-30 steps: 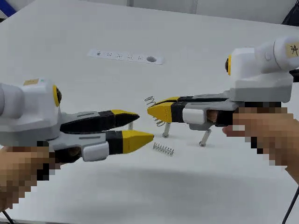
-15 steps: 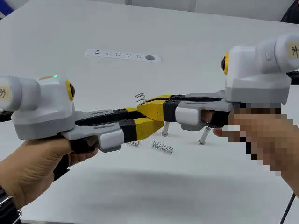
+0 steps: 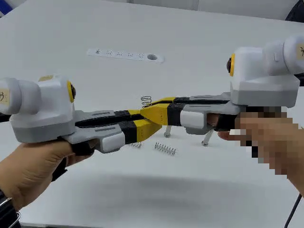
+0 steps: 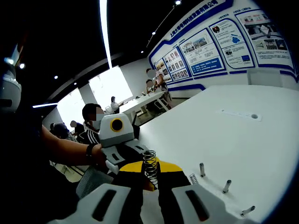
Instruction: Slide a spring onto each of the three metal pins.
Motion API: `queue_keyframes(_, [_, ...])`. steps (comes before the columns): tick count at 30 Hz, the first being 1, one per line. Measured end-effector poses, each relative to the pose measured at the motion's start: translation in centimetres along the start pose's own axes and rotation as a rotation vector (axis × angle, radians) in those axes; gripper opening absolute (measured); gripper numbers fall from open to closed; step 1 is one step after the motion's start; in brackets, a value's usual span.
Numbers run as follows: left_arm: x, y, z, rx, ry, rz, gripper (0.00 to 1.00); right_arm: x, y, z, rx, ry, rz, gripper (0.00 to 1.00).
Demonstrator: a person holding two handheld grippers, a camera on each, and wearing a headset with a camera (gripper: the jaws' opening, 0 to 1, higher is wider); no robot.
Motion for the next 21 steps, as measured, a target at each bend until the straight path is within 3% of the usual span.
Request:
queue_keyframes(10, [0.0, 0.2, -1.5, -0.338, -0.075, 0.217, 0.10, 0.2, -0.8, 1.4, 0.081, 0.050, 0.226, 0.12])
queue_keyframes(14, [-0.3, 0.0, -2.3, -0.504, -0.090, 0.328, 0.10, 0.0, -1.3, 1.9, 0.147, 0.047, 0.365, 0.12])
queue_keyframes(18, [-0.8, -0.6, -2.8, -0.586, -0.097, 0.417, 0.10, -0.4, -1.9, 2.4, 0.220, 0.037, 0.488, 0.12])
queue_keyframes(21, [-1.2, -1.0, -3.1, -0.606, -0.094, 0.446, 0.10, -0.5, -2.3, 2.6, 0.249, 0.038, 0.552, 0.12])
Point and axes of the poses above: the centre of the closed fingertips' face, and the gripper's own axes: x roughly backward along the fingers, z roughly to its left, y roughly out of its top, the point moved 10 cm from there along x, roughly backward along the fingers, and after that the axes turned 12 degrees about y, right-handed, at the moved point
